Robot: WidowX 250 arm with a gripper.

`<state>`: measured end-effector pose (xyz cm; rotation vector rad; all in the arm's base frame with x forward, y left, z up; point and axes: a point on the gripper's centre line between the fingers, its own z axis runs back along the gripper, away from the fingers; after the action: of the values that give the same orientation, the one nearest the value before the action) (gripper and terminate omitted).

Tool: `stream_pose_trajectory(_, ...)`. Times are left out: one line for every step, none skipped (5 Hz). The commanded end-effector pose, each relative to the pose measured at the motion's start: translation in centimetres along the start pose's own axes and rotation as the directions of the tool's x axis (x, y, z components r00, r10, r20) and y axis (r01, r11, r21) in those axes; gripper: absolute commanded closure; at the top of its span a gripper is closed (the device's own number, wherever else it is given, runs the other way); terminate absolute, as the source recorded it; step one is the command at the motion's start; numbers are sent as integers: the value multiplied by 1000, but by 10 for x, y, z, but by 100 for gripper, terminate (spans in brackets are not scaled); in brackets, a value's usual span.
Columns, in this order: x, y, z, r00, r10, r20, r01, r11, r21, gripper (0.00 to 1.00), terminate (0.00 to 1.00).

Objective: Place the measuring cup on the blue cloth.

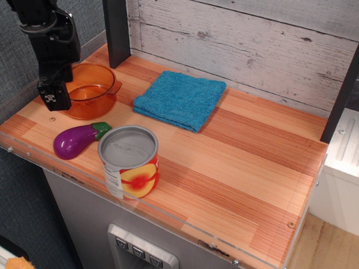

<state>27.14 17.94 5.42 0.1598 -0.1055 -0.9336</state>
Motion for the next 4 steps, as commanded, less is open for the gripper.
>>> stream_pose_trajectory(-8,16,-10,991,-127,-39,126,992,-26,0,0)
stream_pose_trajectory(-7,16,-15,986,-152,-65,151,988,-21,0,0)
stream_pose_trajectory(-8,16,-18,988,-145,-60,145,989,-17,100,0)
stream_pose_trajectory(-10,16,-21,988,-134,-71,133,991,-21,100,0)
